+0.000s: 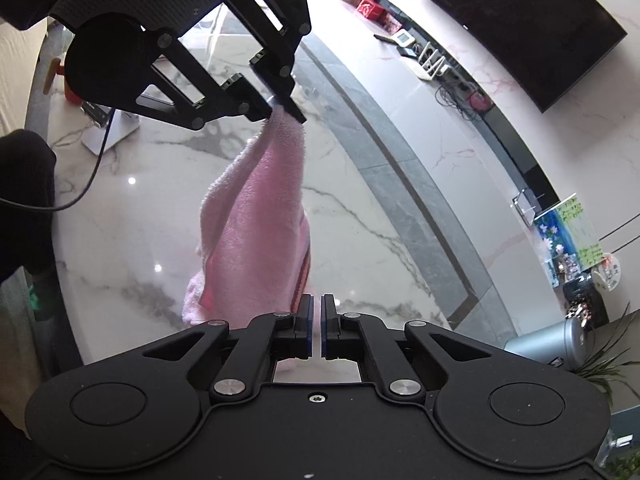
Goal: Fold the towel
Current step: 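Lift the towel with the right gripper while the left gripper grasps another edge, then raise the towel with both grippers, pulling the corners apart to unfold it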
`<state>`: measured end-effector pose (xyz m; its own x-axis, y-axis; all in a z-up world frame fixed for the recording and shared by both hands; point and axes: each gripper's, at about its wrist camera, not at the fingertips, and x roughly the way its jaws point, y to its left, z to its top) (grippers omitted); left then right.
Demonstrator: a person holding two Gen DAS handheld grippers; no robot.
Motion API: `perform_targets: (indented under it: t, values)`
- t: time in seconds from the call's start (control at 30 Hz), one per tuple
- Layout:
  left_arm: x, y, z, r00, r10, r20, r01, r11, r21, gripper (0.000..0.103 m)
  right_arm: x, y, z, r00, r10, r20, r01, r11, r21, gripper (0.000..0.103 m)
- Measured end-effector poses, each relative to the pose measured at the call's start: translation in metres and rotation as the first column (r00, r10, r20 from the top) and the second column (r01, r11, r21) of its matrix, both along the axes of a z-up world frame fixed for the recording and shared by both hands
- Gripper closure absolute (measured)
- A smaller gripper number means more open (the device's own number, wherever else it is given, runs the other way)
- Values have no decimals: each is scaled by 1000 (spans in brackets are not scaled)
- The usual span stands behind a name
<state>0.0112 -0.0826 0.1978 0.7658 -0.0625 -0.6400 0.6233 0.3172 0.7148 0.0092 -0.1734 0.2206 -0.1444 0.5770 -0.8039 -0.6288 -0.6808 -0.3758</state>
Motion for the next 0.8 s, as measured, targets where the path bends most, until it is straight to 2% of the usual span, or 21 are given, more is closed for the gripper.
perform_targets:
  t: [0.13, 0.23, 0.3, 0.37, 0.53, 0.8]
  values:
    - [-9, -9, 19, 999, 11, 41, -10, 1000, -13, 98, -3, -18, -10, 998, 3, -67, -6, 999, -51, 97]
    - [-15, -18, 29, 998, 15, 68, -15, 1000, -11, 98, -3, -27, -23, 991, -19, -130, 8, 997, -82, 89]
    - [-19, -25, 33, 997, 13, 82, -12, 1000, -11, 98, -4, -31, -34, 986, -39, -164, 22, 994, -106, 81]
    - [-23, -28, 34, 996, 10, 87, -10, 1000, -7, 98, -5, -34, -45, 981, -56, -186, 34, 992, -124, 77]
    - [-29, -30, 35, 996, 15, 85, -15, 1000, -3, 98, -5, -39, -75, 970, -96, -224, 61, 985, -159, 76]
    - [-32, -22, 35, 997, 32, 73, -32, 999, 5, 98, -5, -22, -117, 968, -111, -226, 62, 975, -213, 76]
